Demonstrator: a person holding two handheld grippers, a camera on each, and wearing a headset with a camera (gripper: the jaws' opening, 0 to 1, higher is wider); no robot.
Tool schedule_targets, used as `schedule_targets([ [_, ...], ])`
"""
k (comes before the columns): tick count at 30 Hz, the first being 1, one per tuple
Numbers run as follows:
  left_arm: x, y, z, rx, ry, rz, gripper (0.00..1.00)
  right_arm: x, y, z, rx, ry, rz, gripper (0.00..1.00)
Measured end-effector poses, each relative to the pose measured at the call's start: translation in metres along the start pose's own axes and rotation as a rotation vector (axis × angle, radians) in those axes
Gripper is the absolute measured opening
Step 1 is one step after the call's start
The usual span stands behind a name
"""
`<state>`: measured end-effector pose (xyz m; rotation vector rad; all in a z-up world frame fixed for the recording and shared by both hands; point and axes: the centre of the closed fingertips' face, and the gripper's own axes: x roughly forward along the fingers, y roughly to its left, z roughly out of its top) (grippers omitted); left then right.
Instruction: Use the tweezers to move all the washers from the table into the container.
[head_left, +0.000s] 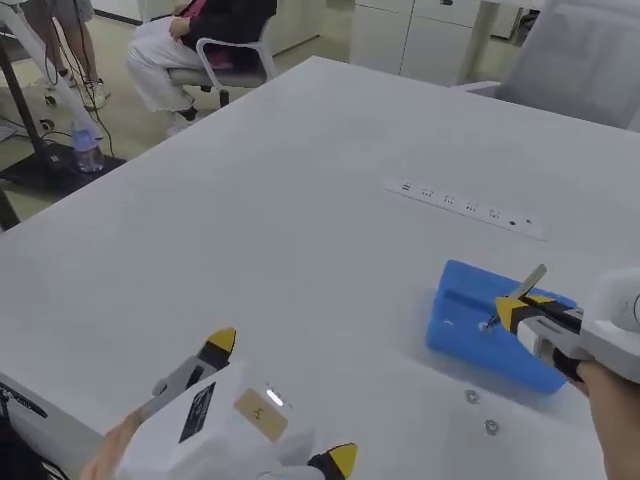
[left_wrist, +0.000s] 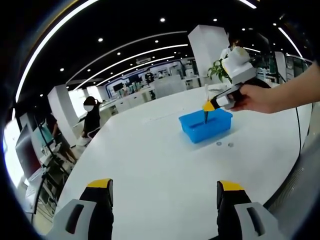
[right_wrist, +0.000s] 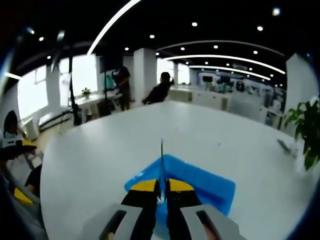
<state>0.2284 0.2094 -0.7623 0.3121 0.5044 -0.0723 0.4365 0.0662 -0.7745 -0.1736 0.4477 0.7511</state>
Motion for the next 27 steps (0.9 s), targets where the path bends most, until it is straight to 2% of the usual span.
schedule_targets([
  [7, 0.000, 0.001, 0.000, -0.001, 0.000, 0.003, 0.87, 0.015, -0.007, -0.015, 0.035, 0.037, -0.005, 0.03],
  [10, 0.000, 0.000, 0.000, -0.003, -0.002, 0.001, 0.87, 0.017, -0.007, -0.019, 0.013, 0.054, -0.014, 0.03],
  [18, 0.000, 0.000, 0.000, -0.005, -0.001, -0.001, 0.87, 0.023, -0.009, -0.027, 0.020, 0.076, -0.018, 0.03],
  [27, 0.001, 0.000, -0.001, -0.001, 0.006, 0.001, 0.86, 0.023, -0.007, -0.030, 0.012, 0.079, -0.016, 0.03],
])
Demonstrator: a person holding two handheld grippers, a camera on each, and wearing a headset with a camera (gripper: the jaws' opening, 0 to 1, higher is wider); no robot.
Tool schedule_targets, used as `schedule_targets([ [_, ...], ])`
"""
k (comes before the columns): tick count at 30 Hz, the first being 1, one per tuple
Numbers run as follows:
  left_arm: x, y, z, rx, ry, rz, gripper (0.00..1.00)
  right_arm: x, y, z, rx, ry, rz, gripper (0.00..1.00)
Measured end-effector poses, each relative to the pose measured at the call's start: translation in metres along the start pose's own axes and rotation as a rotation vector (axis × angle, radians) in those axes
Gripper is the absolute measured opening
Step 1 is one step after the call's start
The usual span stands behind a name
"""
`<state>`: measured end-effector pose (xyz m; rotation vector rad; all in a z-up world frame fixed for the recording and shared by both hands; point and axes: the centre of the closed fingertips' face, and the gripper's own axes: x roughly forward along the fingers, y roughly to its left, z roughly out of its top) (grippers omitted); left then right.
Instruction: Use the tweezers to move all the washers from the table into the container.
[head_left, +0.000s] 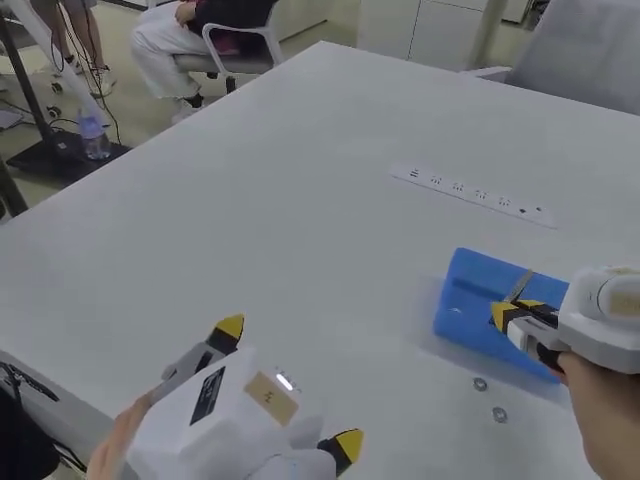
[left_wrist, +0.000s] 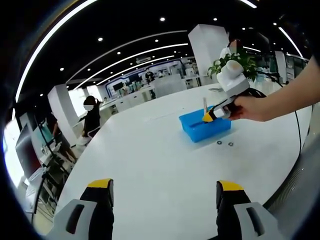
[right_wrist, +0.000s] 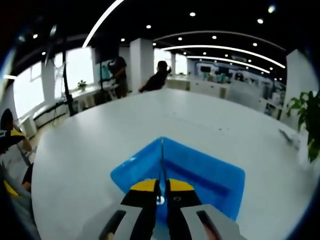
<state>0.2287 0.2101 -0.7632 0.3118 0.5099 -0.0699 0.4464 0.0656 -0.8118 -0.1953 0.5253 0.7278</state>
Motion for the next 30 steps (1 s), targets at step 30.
schedule_targets([
  [30, 0.000, -0.001, 0.000, 0.007, -0.003, -0.002, 0.86, -0.056, -0.003, 0.043, -0.003, -0.124, -0.016, 0.04],
])
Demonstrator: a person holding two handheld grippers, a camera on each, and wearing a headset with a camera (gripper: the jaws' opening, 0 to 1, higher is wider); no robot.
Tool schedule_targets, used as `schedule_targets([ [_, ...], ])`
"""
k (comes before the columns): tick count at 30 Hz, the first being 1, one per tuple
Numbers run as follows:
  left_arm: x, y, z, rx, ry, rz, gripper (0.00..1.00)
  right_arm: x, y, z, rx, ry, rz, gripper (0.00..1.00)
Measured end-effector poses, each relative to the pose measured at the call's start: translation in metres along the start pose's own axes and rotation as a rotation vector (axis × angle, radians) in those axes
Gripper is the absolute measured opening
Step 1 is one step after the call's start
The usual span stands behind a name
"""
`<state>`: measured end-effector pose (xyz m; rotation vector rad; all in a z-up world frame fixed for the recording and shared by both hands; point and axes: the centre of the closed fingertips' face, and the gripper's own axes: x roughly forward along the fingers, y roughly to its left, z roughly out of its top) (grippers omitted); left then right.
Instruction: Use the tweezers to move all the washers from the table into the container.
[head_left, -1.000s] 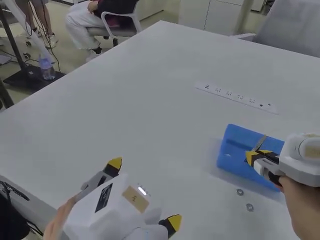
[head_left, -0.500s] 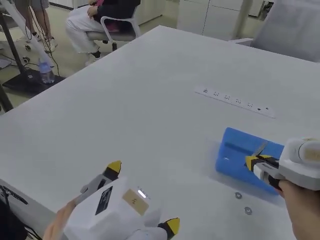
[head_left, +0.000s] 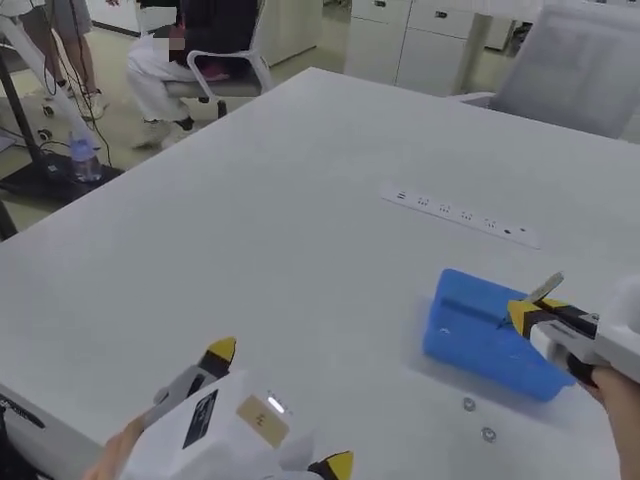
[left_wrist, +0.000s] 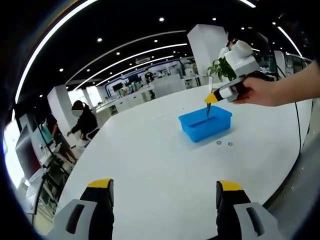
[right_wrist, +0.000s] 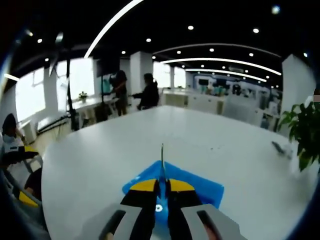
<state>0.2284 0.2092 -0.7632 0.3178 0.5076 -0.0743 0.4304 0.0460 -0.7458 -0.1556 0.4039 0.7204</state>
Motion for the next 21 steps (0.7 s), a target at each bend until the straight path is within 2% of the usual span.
schedule_targets([
  [7, 0.000, 0.000, -0.001, 0.002, 0.005, 0.003, 0.86, -0.013, 0.009, -0.004, -0.004, 0.001, 0.032, 0.04],
  [9, 0.000, 0.001, -0.001, 0.000, 0.002, 0.005, 0.86, -0.017, 0.012, -0.009, 0.009, 0.007, 0.040, 0.04],
  [14, 0.000, 0.001, -0.002, 0.005, 0.007, 0.004, 0.86, -0.023, 0.033, -0.022, -0.006, 0.026, 0.065, 0.04],
  [21, 0.000, 0.001, -0.002, 0.003, 0.008, 0.004, 0.86, -0.021, 0.041, -0.042, 0.003, 0.069, 0.082, 0.04],
])
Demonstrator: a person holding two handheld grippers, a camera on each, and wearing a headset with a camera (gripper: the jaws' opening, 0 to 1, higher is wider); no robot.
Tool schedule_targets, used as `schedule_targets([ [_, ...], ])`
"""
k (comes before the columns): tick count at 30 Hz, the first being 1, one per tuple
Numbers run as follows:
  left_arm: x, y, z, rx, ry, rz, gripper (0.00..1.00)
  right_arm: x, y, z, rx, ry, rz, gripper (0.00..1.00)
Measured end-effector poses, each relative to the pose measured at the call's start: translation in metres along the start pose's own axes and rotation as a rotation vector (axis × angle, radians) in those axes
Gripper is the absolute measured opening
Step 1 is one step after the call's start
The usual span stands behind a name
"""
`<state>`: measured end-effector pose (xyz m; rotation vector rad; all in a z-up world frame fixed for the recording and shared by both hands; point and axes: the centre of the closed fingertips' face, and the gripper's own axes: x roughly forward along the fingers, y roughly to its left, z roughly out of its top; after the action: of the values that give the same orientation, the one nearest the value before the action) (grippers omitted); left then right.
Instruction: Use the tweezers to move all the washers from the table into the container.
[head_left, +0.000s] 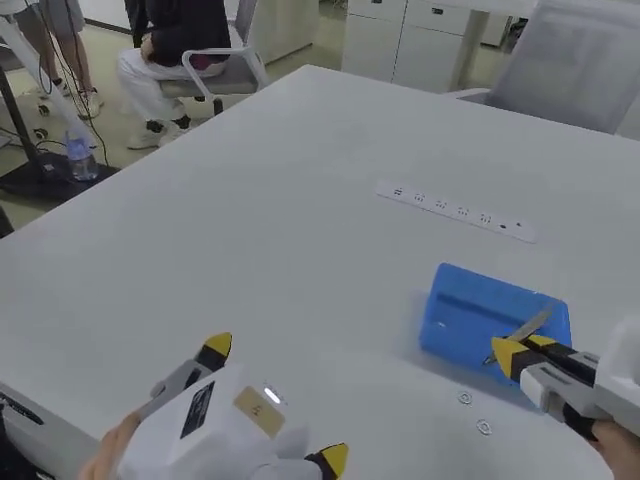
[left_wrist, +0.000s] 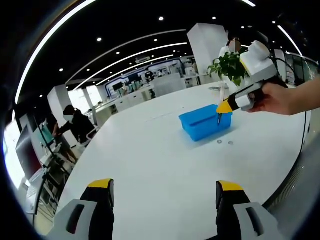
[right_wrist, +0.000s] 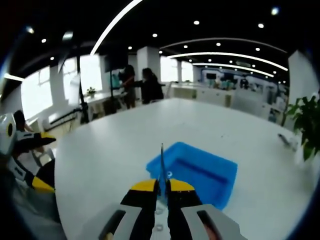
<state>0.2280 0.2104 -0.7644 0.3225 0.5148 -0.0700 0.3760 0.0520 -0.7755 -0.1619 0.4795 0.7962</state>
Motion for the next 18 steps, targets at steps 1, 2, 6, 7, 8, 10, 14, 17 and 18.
schedule_targets([
  [1, 0.000, 0.000, 0.000, 0.001, -0.001, 0.000, 0.86, 0.001, 0.001, -0.004, 0.006, 0.007, 0.004, 0.04],
  [2, 0.000, 0.000, 0.000, 0.002, -0.001, 0.000, 0.86, 0.003, 0.001, -0.007, 0.011, 0.015, 0.008, 0.04],
  [6, 0.000, 0.000, 0.000, 0.002, -0.001, 0.000, 0.86, 0.007, 0.006, -0.017, 0.010, 0.040, 0.022, 0.04],
  [7, 0.000, 0.000, 0.000, 0.002, 0.000, 0.000, 0.85, 0.009, 0.007, -0.020, 0.006, 0.048, 0.024, 0.04],
  [8, 0.000, 0.000, 0.000, 0.002, 0.001, 0.001, 0.85, 0.010, 0.007, -0.023, 0.003, 0.053, 0.025, 0.04],
  [10, 0.000, 0.000, 0.000, 0.002, 0.002, 0.001, 0.85, 0.011, 0.004, -0.025, 0.002, 0.060, 0.021, 0.04],
  [14, 0.000, 0.000, -0.001, 0.003, 0.004, 0.002, 0.85, 0.015, -0.002, -0.032, 0.004, 0.073, 0.012, 0.04],
  [17, 0.001, 0.000, -0.001, 0.004, 0.006, 0.004, 0.85, 0.017, -0.005, -0.034, 0.027, 0.079, 0.015, 0.04],
  [18, 0.001, 0.001, -0.001, 0.002, 0.006, 0.005, 0.85, 0.019, -0.006, -0.036, 0.035, 0.084, 0.018, 0.04],
])
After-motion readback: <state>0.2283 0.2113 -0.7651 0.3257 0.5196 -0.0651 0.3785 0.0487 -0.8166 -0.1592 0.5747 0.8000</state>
